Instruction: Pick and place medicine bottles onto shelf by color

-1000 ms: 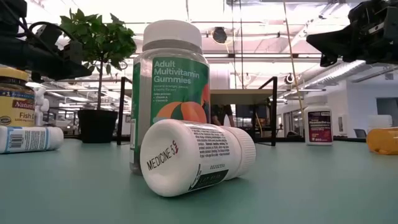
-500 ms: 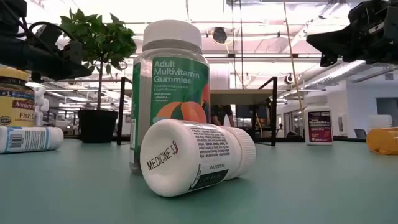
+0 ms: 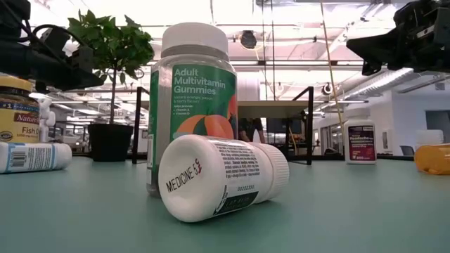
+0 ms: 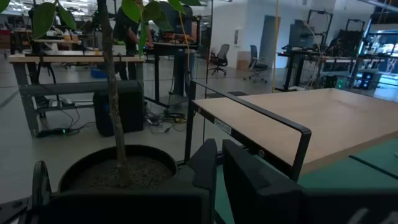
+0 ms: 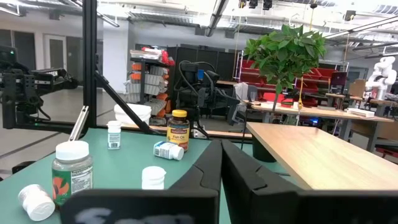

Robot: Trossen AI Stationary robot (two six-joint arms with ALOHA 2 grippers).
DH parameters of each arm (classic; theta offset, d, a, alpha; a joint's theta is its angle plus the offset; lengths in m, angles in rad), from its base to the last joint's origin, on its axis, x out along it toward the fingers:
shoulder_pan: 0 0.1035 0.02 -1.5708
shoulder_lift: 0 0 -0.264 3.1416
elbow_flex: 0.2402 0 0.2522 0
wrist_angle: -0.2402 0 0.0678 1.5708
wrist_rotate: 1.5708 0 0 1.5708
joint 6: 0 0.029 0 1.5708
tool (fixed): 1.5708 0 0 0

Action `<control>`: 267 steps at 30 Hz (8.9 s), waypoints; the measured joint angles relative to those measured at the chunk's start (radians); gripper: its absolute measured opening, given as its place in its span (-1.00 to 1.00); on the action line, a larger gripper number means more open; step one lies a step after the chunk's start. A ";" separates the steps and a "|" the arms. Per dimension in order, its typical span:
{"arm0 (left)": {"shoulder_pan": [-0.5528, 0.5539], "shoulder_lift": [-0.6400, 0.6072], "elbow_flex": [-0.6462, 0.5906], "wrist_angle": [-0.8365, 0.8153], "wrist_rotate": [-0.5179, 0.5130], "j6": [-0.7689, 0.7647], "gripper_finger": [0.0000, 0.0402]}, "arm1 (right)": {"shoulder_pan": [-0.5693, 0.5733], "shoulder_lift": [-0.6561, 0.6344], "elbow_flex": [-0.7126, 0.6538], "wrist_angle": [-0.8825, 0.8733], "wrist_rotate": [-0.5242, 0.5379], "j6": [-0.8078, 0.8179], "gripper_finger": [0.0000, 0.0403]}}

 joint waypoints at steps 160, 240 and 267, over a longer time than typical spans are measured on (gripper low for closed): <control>-0.052 1.031 1.256 -1.650 0.938 -0.824 0.08 | 0.199 0.890 0.000 0.899 0.401 0.311 0.33; 0.621 1.660 2.274 -1.722 0.816 0.124 0.54 | 0.197 0.890 0.001 0.797 0.530 0.284 0.33; -0.358 1.535 1.551 -1.083 0.562 -0.502 0.54 | 0.247 0.890 0.001 0.809 0.374 0.309 0.33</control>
